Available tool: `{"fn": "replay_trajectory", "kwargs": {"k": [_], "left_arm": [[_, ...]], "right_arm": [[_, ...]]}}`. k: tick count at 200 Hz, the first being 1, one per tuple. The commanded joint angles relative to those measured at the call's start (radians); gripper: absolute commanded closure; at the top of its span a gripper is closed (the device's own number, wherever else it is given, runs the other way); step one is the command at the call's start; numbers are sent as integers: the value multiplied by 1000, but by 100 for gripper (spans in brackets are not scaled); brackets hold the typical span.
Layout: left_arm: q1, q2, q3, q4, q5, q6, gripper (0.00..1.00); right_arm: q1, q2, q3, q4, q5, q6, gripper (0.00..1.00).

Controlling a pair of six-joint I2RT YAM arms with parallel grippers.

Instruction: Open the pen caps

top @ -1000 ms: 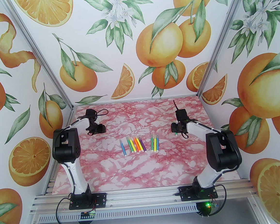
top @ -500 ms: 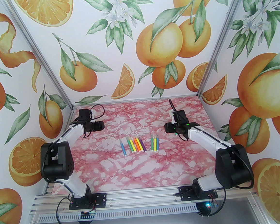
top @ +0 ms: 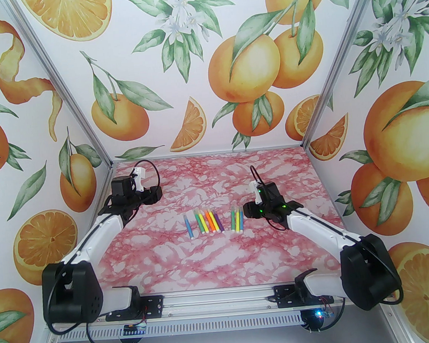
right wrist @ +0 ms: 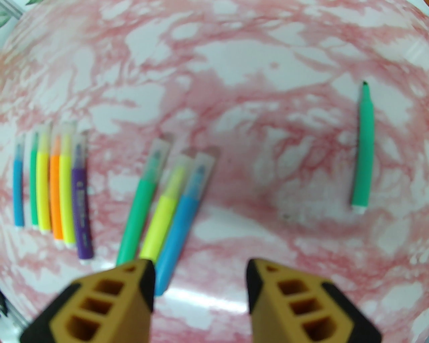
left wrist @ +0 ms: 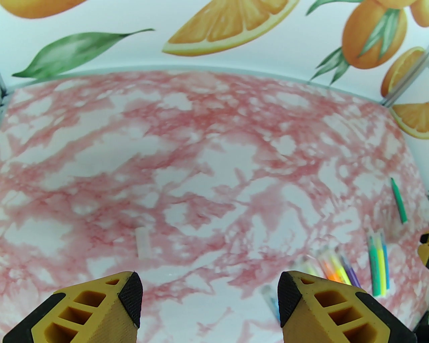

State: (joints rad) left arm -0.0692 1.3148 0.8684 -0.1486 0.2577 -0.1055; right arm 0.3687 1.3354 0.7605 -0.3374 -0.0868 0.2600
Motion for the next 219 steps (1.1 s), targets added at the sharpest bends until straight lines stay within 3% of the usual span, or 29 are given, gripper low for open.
{"fn": "replay_trajectory", "kwargs": {"k": [1,97,219], "left_arm": [[-20,-74,-36,60,-25,0,29],[-51,-137,-66,70,-42,18,29],[-57,-153,-62,55,-66,23,29]], "right_arm": [[24,7,-18,20,-12,33,51],[102,137,-28,69,27,97,55],[121,238,-6,61,84,122,60]]}}
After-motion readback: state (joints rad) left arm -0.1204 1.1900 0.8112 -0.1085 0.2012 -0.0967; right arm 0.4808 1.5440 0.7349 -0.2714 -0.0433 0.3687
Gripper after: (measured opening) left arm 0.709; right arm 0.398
